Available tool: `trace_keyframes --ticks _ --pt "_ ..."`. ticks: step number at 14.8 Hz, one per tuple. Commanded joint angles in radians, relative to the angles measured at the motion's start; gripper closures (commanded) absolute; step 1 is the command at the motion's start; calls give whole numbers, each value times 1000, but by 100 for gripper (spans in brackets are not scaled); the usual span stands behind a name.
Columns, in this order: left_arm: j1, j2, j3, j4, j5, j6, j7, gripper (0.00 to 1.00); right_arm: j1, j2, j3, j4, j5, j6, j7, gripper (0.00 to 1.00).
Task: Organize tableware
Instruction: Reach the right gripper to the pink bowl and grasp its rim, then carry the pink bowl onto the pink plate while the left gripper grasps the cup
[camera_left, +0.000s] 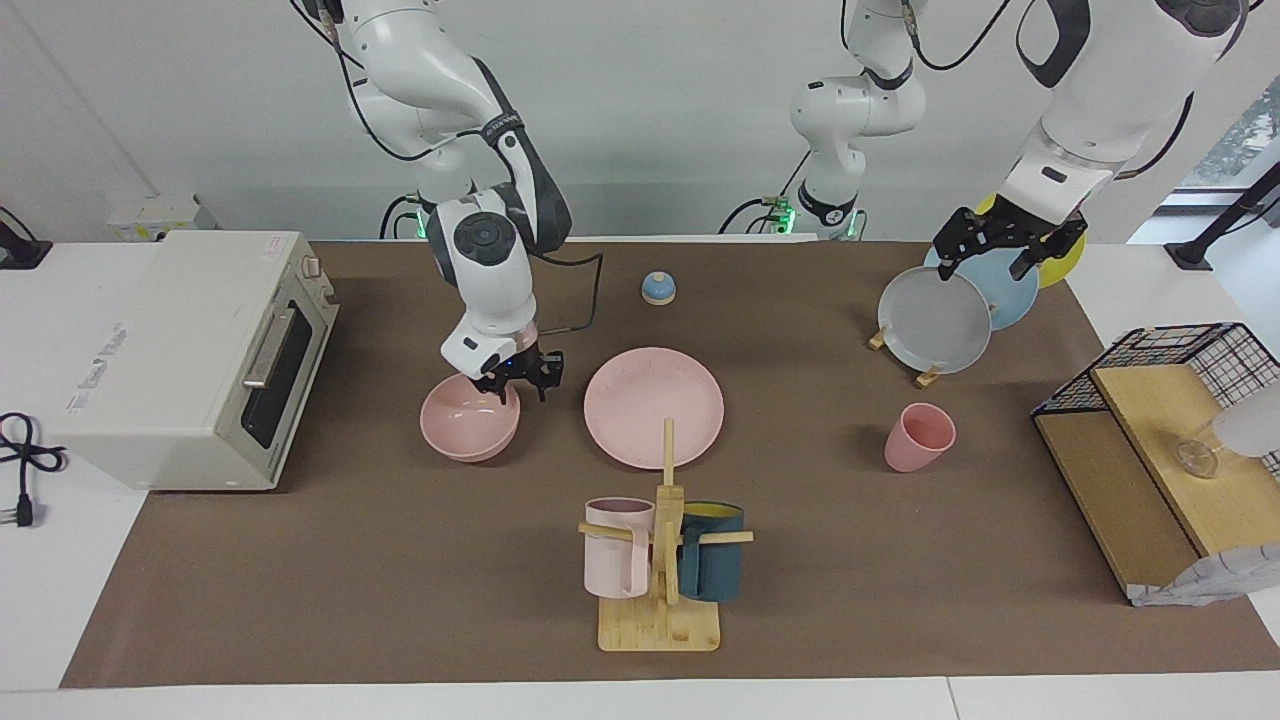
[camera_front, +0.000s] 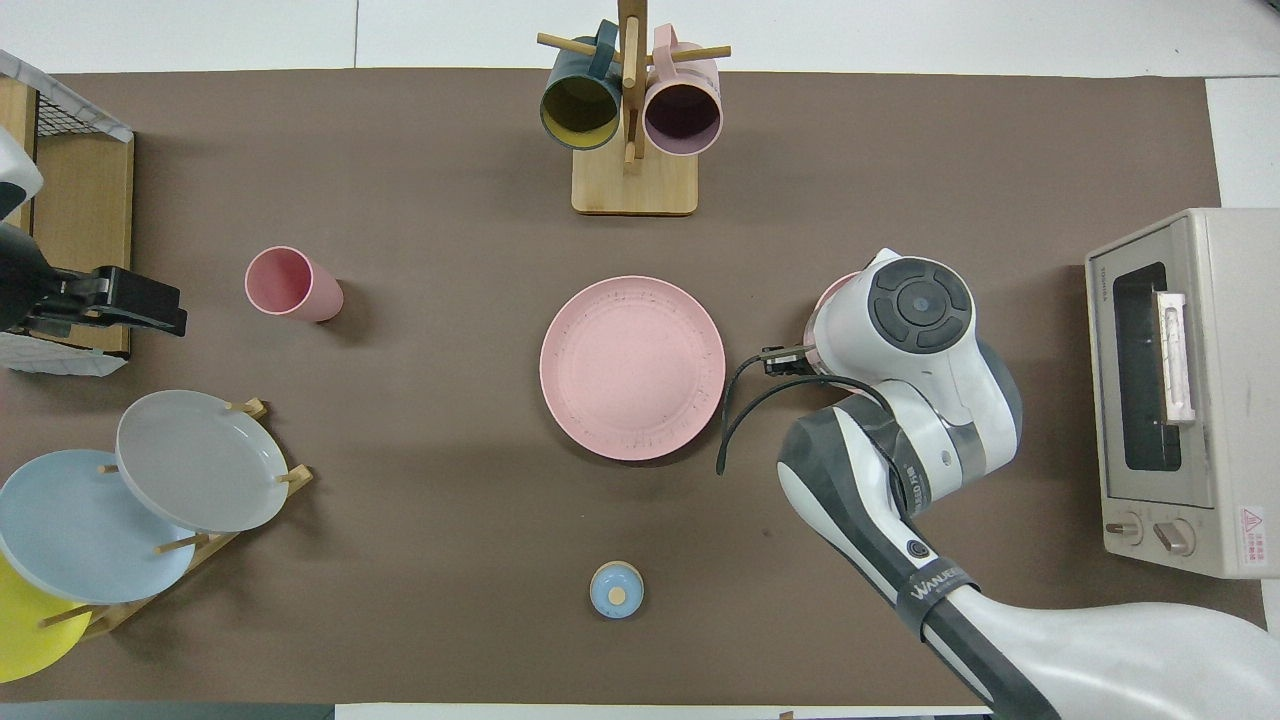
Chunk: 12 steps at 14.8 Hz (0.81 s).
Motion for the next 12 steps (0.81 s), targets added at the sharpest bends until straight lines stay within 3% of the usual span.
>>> trace_keyframes --ticks 1,4,8,10,12 --pt "4 -2 2 -1 -13 -3 -8 0 -14 -13 6 -19 -36 7 -24 100" --pt "4 -2 1 -1 -11 -2 -7 0 17 0 8 71 -69 -100 -15 100" --pt "-10 -15 1 -1 -11 -3 -8 0 135 118 8 448 -56 -396 116 100" --pt "-15 -18 -4 -5 -11 -5 -17 0 257 223 9 634 -59 -505 288 100" --pt "-12 -21 -4 -25 -11 10 -17 0 371 347 8 818 -65 -541 461 100"
